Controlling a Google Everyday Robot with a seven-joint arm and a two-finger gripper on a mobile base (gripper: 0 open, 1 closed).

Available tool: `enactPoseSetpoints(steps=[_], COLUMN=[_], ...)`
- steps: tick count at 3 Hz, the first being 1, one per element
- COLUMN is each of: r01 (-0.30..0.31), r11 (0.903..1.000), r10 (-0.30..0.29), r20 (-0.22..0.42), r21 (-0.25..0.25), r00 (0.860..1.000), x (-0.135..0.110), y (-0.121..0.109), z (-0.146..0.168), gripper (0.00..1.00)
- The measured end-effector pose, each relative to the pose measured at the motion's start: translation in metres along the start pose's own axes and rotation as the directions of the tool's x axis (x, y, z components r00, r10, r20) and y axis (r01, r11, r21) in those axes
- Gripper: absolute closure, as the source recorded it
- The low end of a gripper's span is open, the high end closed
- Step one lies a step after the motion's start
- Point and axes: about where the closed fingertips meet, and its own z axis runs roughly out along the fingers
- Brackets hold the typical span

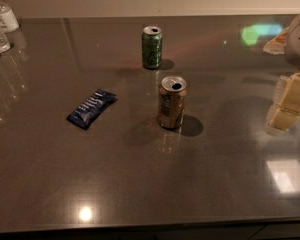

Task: Pick orange can

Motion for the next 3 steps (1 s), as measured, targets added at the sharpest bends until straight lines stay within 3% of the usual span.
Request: enactPoseSetpoints(steps=[1,2,3], r01=[0.000,0.016,0.047], r11=[1.0000,0.9999,0.9987], r10=[0.000,-0.016,-0.043], r20=[0.000,0.041,0.153], r21=[0.000,-0.002,-0.022], r00=[1.000,0.999,0.987], x=[0.000,-0.007,-0.026], y=[0.000,0.000,-0.002], z=[0.000,0.006,0.030], gripper=[0.00,0.00,0.00])
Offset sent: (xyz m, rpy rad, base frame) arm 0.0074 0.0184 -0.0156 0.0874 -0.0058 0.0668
